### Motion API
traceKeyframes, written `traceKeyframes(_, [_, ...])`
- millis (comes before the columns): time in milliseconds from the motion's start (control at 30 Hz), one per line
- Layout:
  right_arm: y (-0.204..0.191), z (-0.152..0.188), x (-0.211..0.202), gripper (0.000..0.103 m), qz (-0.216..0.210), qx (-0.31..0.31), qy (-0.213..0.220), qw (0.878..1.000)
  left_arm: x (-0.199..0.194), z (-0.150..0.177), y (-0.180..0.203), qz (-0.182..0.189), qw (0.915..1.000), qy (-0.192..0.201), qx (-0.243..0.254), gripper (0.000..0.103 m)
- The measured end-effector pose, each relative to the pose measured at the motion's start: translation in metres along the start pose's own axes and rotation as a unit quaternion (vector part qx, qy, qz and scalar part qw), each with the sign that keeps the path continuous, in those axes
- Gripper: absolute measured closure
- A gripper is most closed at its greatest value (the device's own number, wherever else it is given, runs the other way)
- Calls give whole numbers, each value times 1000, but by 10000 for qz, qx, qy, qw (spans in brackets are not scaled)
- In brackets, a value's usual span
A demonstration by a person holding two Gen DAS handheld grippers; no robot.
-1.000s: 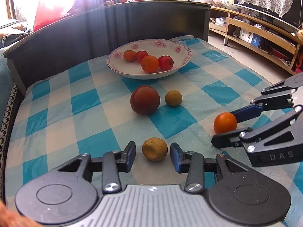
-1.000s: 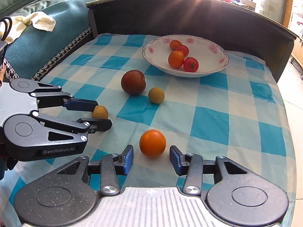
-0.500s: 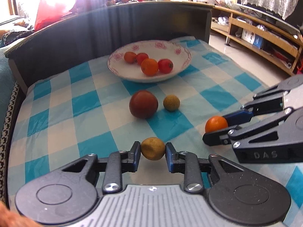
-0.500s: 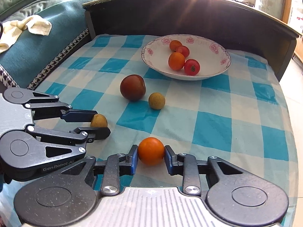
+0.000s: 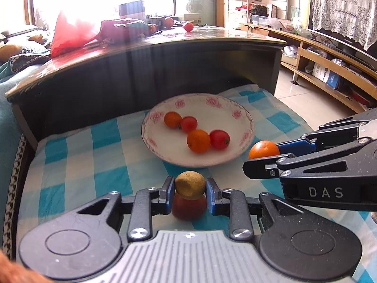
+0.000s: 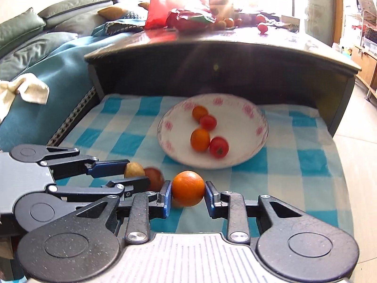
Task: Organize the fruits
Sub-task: 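Carry both fruits into the white plate and open both tools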
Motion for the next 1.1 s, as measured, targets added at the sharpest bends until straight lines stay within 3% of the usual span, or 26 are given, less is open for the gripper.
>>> traceKeyframes(367, [23,-24,26,79,212,-23,135,9997,36,-29,-3,-163,9999,29,18,66])
traceKeyframes(767, [35,-35,61,79,293,-164,111,9994,70,-31,-7,-317,9994,-109,110,66])
traceKeyframes(1100, [42,-38,73,77,233,-96,190,9995,76,-33,-10,-318,9994,-82,95,65])
Point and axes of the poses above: each gripper's, at about its wrist camera, not at the fingertips, and x roughly the way its jaws point, y to its right, z to its underside, the point moved 1 cm from there along x, roughly the way its jaws point
